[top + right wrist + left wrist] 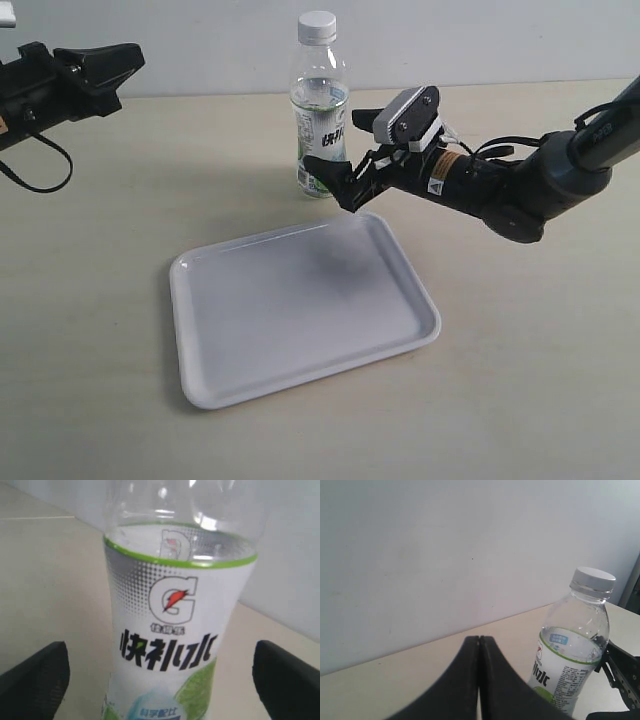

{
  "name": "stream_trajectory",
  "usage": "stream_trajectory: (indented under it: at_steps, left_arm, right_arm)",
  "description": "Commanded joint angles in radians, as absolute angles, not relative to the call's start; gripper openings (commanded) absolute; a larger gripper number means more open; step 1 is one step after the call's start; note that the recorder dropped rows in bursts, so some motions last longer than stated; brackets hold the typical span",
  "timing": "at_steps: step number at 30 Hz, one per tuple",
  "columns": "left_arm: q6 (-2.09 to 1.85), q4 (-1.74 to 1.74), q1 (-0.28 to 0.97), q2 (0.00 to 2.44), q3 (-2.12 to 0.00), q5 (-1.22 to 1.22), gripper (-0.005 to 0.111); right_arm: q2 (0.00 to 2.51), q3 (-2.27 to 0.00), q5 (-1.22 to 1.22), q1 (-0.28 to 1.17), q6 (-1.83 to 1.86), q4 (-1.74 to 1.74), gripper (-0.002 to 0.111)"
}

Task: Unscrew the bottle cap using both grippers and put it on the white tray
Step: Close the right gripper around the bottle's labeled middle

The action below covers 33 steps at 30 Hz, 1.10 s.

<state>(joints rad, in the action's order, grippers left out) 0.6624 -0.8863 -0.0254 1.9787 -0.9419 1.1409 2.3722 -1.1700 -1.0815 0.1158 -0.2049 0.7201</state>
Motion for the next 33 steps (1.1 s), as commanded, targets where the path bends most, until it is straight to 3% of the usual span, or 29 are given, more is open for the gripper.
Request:
stream_trajectory:
  at_steps: [1, 33]
  left_arm:
    - [0.656, -0.887, -0.022, 1.969, -0.943, 1.134, 0.000]
    - [0.656, -0.887, -0.022, 1.969, -0.943, 1.134, 0.000]
  right_arm:
    - [2.376, -1.185, -1.062, 0.117, -0.207, 0.706, 0.093]
    - [2.440, -1.276, -1.084, 0.117, -0.264, 0.760, 0.093]
